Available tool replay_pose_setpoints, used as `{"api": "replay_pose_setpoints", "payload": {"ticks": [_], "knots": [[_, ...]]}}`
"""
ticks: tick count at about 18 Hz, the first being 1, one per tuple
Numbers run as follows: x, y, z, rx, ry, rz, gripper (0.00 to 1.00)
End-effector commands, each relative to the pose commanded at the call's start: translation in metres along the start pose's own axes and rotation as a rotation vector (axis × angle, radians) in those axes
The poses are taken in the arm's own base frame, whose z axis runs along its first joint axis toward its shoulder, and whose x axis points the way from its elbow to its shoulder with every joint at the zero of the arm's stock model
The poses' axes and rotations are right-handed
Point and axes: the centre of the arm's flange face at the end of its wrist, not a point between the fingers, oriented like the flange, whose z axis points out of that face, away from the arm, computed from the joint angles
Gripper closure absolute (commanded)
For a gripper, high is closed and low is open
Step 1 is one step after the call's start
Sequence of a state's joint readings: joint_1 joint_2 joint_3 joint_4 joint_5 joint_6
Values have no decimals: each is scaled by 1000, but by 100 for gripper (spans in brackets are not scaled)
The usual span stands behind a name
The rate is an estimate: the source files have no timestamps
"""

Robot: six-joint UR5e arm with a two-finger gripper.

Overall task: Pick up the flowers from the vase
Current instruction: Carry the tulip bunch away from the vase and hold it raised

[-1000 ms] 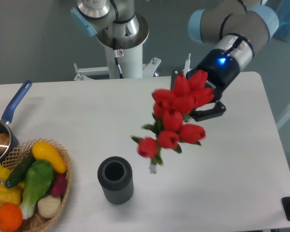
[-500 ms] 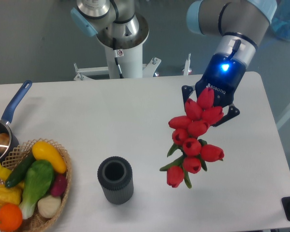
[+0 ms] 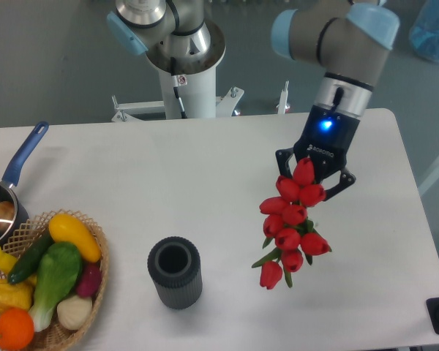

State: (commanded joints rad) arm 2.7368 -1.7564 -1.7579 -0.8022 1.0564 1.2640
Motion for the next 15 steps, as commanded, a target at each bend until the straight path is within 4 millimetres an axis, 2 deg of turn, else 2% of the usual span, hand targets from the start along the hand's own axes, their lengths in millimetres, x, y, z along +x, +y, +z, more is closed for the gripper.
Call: {"api": "replay_pose_setpoints", "payload": {"ticks": [2, 5, 8, 9, 11, 15], "knots": [[8, -4, 1, -42, 29, -5, 100], [9, -5, -3, -51, 25, -6, 100], [0, -10, -20, -123, -35, 6, 100], [0, -14, -26, -173, -55, 17, 100], [9, -32, -20, -229, -46, 54, 97], [7, -41, -25, -274, -8, 65, 95]]}}
